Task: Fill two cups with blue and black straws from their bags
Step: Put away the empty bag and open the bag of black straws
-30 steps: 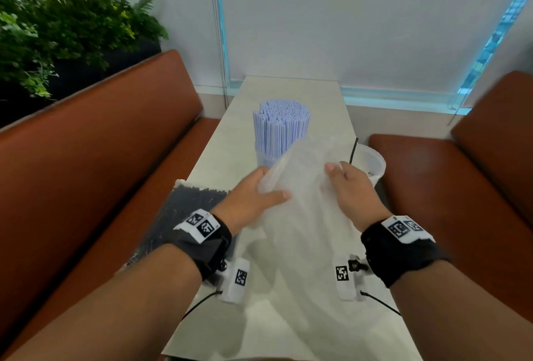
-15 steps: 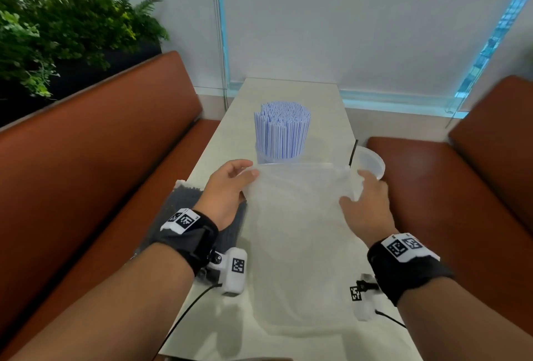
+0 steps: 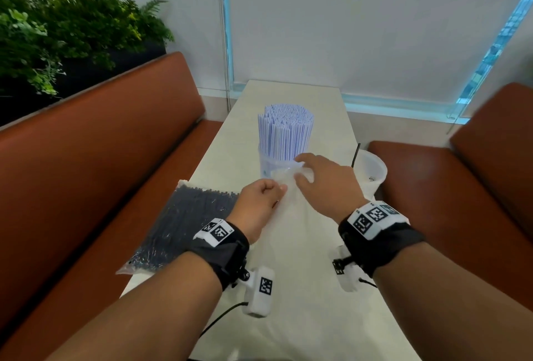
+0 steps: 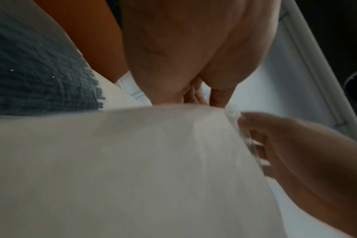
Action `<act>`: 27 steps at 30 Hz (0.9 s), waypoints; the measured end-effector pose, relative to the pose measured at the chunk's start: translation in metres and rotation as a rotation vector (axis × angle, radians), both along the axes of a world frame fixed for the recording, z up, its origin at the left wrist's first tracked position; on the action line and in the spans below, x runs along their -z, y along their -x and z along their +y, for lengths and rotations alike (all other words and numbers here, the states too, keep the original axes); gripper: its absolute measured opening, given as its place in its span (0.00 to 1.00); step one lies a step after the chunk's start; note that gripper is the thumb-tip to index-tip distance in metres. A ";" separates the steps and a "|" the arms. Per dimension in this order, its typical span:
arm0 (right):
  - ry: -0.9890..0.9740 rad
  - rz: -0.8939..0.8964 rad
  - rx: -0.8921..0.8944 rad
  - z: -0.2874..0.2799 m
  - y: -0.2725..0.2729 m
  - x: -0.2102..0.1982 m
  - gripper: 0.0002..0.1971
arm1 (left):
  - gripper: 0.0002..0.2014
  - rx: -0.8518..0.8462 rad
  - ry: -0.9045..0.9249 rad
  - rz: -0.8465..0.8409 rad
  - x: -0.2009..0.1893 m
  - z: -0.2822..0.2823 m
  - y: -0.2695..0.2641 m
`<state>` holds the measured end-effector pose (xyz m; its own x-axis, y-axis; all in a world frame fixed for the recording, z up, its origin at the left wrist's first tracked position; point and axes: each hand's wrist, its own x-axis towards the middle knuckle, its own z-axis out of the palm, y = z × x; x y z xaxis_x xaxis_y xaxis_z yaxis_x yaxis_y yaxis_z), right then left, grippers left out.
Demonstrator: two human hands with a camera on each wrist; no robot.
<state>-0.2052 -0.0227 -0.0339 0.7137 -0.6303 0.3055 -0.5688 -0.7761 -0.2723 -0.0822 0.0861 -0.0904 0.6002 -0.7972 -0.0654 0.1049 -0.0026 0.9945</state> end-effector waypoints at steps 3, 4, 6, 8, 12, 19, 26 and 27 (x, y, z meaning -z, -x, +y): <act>-0.047 0.044 -0.095 0.004 -0.010 -0.008 0.10 | 0.07 0.011 -0.013 -0.190 -0.004 -0.002 0.002; -0.058 0.048 -0.068 0.001 -0.013 -0.013 0.09 | 0.07 -0.001 -0.013 -0.220 -0.003 -0.003 0.002; -0.133 -0.031 0.028 -0.009 -0.016 -0.025 0.10 | 0.07 -0.027 -0.014 -0.279 0.001 0.000 0.002; -0.230 -0.177 0.125 -0.020 -0.016 -0.035 0.13 | 0.09 -0.029 -0.005 -0.346 0.007 0.005 0.000; -0.286 -0.274 0.187 -0.022 -0.013 -0.042 0.11 | 0.09 -0.071 0.014 -0.452 0.009 0.011 -0.004; -0.397 -0.471 0.491 -0.032 0.049 0.008 0.34 | 0.10 -0.222 0.032 -0.211 0.016 0.022 -0.038; -1.329 -0.148 0.439 0.009 0.064 0.077 0.54 | 0.09 -0.124 0.118 0.230 0.012 0.032 -0.035; -1.401 -0.122 0.409 0.010 0.063 0.081 0.52 | 0.09 -0.109 0.125 0.271 0.010 0.034 -0.034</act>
